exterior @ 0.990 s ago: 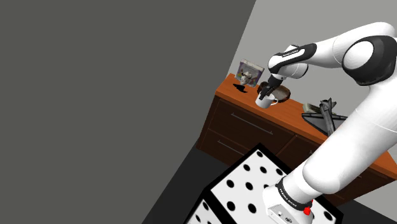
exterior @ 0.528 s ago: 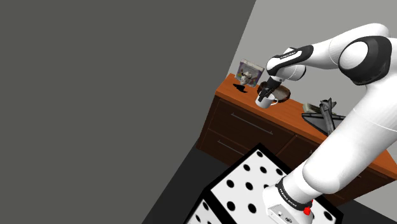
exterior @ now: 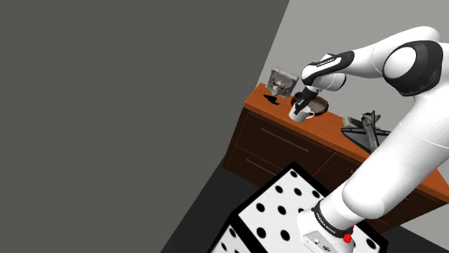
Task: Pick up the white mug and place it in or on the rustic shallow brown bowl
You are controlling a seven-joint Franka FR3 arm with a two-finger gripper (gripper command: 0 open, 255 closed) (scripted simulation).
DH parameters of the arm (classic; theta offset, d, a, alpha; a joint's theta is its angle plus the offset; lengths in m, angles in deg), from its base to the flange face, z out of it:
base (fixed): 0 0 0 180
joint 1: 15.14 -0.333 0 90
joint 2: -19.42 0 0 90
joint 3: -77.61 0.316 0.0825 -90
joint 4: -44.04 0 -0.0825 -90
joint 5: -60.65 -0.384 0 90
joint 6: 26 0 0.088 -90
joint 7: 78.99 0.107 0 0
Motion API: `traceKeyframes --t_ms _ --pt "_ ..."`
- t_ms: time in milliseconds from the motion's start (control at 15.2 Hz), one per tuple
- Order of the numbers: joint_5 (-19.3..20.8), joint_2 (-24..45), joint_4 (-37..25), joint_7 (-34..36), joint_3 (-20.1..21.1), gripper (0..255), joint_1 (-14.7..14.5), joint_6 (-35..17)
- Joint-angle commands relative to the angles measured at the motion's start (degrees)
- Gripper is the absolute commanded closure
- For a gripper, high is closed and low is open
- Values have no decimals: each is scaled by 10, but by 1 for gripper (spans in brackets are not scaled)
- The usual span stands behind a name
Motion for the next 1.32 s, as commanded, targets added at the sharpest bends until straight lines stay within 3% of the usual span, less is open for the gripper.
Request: traceKeyframes --t_ms 0,264,1254 --pt "0 0 0 0 0 255 0 0" --pt "0 0 0 0 0 255 0 0" --pt "54 -67 -55 37 -5 255 -9 109"
